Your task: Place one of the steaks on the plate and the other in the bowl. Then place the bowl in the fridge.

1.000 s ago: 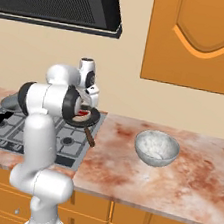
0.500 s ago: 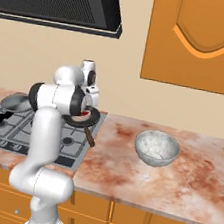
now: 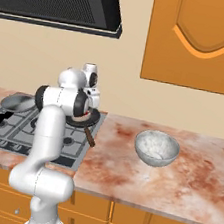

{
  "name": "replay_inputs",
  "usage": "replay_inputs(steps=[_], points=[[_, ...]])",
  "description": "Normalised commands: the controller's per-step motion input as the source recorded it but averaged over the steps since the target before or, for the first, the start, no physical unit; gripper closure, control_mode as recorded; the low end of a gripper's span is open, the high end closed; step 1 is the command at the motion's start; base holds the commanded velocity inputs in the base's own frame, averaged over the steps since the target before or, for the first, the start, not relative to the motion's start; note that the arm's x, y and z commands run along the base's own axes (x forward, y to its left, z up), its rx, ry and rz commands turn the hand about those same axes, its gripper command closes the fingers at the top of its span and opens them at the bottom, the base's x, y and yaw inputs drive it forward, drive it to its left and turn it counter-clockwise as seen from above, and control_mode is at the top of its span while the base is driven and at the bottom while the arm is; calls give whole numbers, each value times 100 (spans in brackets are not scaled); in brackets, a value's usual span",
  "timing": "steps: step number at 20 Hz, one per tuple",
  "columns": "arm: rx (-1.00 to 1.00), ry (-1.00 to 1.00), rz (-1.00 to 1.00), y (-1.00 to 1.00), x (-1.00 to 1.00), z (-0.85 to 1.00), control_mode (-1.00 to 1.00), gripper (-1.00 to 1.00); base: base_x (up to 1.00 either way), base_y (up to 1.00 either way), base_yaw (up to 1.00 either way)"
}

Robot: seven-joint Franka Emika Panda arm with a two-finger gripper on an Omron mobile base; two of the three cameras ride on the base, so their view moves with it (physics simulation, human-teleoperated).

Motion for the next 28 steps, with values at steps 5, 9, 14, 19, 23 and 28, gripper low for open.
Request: replay_inputs(steps=[5, 9, 14, 19, 23, 28], points=[[0, 0, -5, 0, -10, -37, -100, -100, 0, 0, 0], [0, 0, -9, 0, -19, -24, -100, -100, 0, 0, 0], [0, 0, -9, -1, -26, -11, -100, -100, 0, 0, 0], [0, -9, -6, 0, -1, 0, -100, -100, 0, 0, 0], [0, -13, -5, 0, -3, 0, -100, -100, 0, 0, 0], [0, -8, -1, 1, -5, -16, -100, -100, 0, 0, 0]])
